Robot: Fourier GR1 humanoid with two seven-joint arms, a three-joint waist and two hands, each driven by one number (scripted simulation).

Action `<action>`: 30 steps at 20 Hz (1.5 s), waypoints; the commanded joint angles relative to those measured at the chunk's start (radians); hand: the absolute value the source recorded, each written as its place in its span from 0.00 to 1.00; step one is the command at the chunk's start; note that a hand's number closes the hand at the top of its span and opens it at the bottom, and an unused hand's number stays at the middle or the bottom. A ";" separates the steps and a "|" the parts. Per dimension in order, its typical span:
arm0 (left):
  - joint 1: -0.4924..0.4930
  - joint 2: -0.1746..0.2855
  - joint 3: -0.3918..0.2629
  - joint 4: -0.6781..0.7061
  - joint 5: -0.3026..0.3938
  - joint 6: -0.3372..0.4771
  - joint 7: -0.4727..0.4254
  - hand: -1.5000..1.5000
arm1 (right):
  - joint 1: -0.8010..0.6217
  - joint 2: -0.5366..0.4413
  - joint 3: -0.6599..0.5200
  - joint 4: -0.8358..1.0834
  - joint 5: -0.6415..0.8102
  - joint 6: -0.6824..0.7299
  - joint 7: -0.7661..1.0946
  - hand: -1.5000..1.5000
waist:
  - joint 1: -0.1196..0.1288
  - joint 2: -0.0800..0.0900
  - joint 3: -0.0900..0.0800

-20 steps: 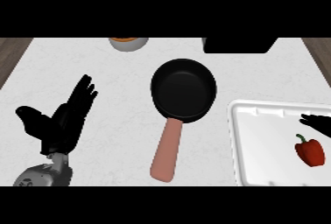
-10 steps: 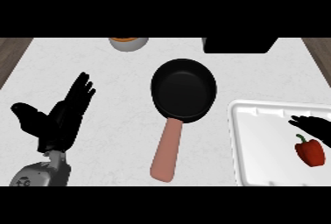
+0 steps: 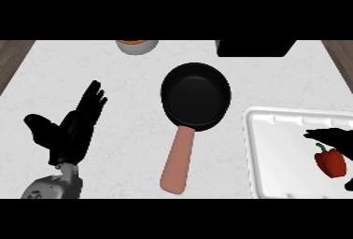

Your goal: Pick the bell pepper from the tray and place it in the pot

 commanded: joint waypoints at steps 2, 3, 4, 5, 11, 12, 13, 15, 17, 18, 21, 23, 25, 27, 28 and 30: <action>0.000 -0.001 0.007 -0.009 -0.008 -0.002 0.011 0.50 | -0.009 0.018 -0.015 0.044 -0.044 -0.040 -0.143 1.00 | 0.000 0.000 0.000; 0.008 -0.023 -0.007 0.011 -0.012 -0.008 -0.030 0.50 | -0.031 0.009 -0.029 0.094 -0.029 -0.077 -0.171 1.00 | 0.001 0.000 0.000; -0.024 -0.030 -0.026 -0.020 -0.046 0.032 0.046 0.50 | -0.078 0.031 0.000 0.060 -0.014 -0.039 -0.138 1.00 | 0.002 0.000 0.000; 0.010 0.020 0.049 -0.001 0.014 -0.034 -0.010 0.50 | -0.012 0.072 0.010 0.066 0.013 -0.116 -0.127 1.00 | 0.000 0.000 0.000; 0.008 -0.009 0.040 -0.015 -0.006 -0.032 0.011 0.50 | 0.019 0.060 -0.056 0.019 -0.003 -0.101 -0.182 1.00 | -0.001 0.000 0.000; -0.010 -0.007 0.037 -0.053 0.001 -0.031 0.063 0.50 | -0.046 0.056 -0.066 0.035 -0.007 -0.045 -0.163 1.00 | 0.001 0.000 0.000; -0.054 0.001 0.052 -0.018 -0.001 -0.039 0.069 0.50 | 0.001 0.041 -0.069 -0.011 0.001 -0.052 -0.179 1.00 | -0.003 0.000 0.000; -0.006 0.026 0.073 -0.039 0.018 -0.049 0.049 0.50 | 0.045 0.161 -0.078 -0.161 -0.017 0.022 0.089 1.00 | -0.017 -0.007 -0.002; 0.021 0.010 0.063 -0.034 -0.005 -0.025 0.025 0.50 | 0.041 0.279 -0.150 -0.109 -0.021 -0.007 0.294 1.00 | -0.045 -0.017 -0.006; 0.016 0.015 0.074 -0.027 0.002 -0.024 0.042 0.50 | 0.033 0.322 -0.188 -0.094 -0.032 -0.016 0.369 1.00 | -0.060 -0.020 -0.008; 0.034 0.031 0.092 -0.024 -0.001 -0.022 0.040 0.50 | 0.059 0.425 -0.262 -0.120 -0.031 -0.086 0.550 1.00 | -0.097 -0.032 -0.012; 0.041 0.032 0.095 -0.019 -0.009 -0.016 0.033 0.50 | 0.055 0.467 -0.285 -0.205 0.007 -0.153 0.670 1.00 | -0.111 -0.038 -0.015; 0.044 0.031 0.089 -0.019 -0.013 -0.017 0.040 0.50 | 0.033 0.526 -0.274 -0.295 0.048 -0.198 0.779 1.00 | -0.102 -0.042 -0.016; 0.056 0.021 0.073 -0.014 -0.016 -0.023 0.025 0.50 | 0.017 0.595 -0.249 -0.392 0.092 -0.231 0.885 1.00 | -0.092 -0.040 -0.015; 0.045 0.007 0.073 -0.013 -0.009 -0.012 0.036 0.50 | 0.006 0.631 -0.220 -0.444 0.114 -0.234 0.928 1.00 | -0.089 -0.040 -0.015; 0.034 0.004 0.071 -0.019 -0.009 -0.011 0.034 0.50 | -0.012 0.672 -0.154 -0.547 0.162 -0.227 1.030 1.00 | -0.072 -0.036 -0.013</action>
